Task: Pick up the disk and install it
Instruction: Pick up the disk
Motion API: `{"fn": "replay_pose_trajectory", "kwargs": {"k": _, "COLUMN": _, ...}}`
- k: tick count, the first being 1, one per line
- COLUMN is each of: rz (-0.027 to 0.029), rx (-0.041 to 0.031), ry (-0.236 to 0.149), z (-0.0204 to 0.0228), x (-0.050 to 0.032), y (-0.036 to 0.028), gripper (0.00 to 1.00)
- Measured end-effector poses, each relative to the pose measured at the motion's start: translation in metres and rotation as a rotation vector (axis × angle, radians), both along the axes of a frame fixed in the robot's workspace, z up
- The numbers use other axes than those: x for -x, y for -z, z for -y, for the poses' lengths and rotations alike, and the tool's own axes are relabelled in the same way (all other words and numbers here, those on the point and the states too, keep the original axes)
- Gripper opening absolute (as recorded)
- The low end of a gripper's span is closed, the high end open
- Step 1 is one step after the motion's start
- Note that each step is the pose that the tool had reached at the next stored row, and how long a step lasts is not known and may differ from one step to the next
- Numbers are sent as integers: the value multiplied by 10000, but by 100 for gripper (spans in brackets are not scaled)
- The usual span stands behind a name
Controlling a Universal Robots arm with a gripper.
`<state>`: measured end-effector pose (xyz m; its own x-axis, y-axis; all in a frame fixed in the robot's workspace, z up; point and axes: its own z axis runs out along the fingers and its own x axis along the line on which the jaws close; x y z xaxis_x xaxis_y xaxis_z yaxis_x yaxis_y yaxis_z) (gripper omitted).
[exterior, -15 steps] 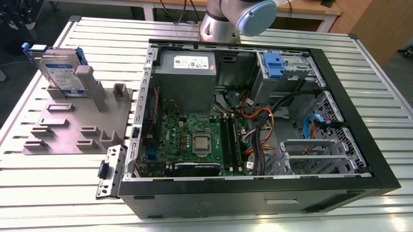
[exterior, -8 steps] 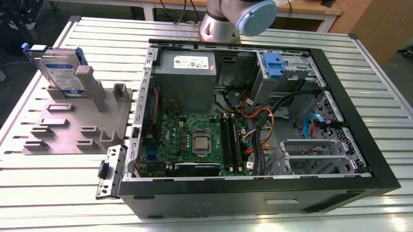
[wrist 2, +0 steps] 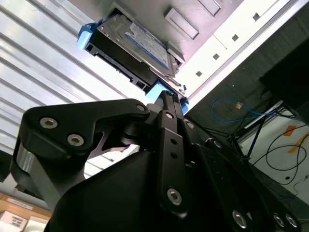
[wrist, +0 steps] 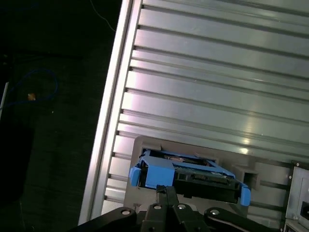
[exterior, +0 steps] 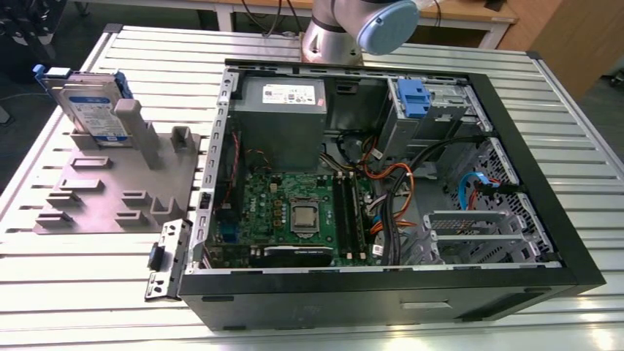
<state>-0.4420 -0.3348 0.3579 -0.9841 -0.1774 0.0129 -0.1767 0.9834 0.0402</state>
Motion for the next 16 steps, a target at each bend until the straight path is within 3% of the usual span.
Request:
{"fn": "replay_pose_trajectory", "kwargs": {"k": 7, "rz": 0, "rx": 0, "ry": -374, "z": 0, "x": 0, "y": 0, "gripper": 11}}
{"fn": "replay_pose_trajectory", "kwargs": {"k": 16, "rz": -1, "rx": 0, "ry": -417, "z": 0, "x": 0, "y": 0, "gripper": 11}}
